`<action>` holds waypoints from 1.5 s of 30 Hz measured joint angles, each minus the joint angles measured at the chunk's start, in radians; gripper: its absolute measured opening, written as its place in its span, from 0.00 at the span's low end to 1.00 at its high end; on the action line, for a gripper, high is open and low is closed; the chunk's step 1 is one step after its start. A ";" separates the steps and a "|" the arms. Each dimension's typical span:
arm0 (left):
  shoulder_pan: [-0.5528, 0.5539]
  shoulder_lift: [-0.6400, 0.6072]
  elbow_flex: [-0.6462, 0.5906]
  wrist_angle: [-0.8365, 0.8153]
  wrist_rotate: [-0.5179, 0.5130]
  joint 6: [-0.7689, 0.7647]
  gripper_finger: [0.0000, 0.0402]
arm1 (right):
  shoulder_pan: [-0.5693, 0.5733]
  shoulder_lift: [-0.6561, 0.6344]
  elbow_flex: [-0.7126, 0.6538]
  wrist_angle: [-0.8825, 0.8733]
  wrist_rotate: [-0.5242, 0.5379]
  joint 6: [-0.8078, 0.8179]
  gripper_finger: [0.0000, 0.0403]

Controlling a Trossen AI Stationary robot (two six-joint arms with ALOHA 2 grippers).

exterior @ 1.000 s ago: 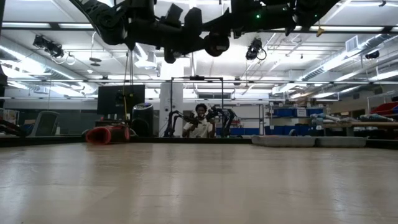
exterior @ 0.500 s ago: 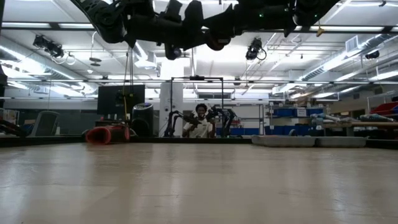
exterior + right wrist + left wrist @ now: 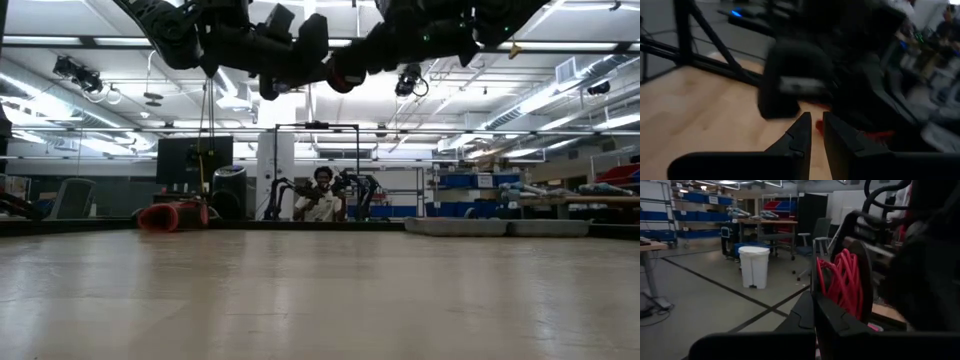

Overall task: Coil cords
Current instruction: Coil the red wire on the black spool

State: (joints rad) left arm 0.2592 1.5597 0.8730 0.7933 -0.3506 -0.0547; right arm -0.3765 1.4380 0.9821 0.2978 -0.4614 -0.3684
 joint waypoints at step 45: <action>-0.006 0.000 0.000 0.109 0.049 -0.051 0.00 | -0.033 0.153 -0.359 0.647 0.249 0.376 0.16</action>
State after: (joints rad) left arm 0.2535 1.5597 0.8730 0.9018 -0.3016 -0.1054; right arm -0.4099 1.5907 0.6230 0.9444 -0.2128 0.0074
